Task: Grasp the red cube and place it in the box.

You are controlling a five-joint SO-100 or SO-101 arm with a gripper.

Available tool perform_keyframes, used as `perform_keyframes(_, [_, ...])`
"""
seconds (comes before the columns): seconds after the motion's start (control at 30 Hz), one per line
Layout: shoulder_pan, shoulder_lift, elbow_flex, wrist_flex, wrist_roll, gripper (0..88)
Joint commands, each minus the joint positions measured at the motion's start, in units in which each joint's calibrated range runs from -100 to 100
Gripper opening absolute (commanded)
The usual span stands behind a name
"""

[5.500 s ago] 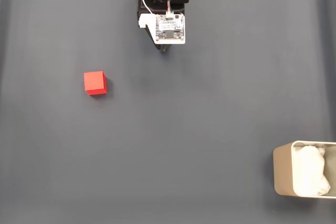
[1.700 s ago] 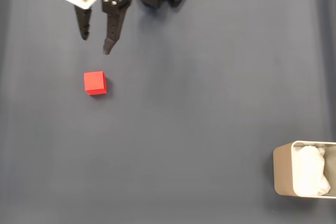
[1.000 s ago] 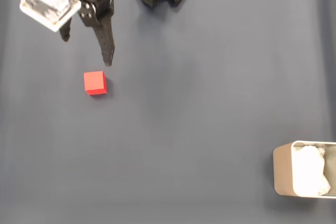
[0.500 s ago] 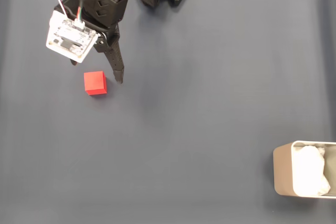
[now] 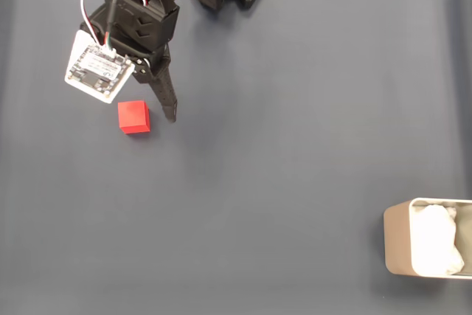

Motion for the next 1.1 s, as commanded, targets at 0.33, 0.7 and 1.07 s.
perform_keyframes(0.33, [-0.1,7.7,-7.6,-3.0,-1.6,37.5])
perform_keyframes(0.7, [-0.6,11.9,-11.6,-4.1,-1.8,37.6])
perform_keyframes(1.07, [-1.0,13.2,-11.2,-4.8,-2.0,37.7])
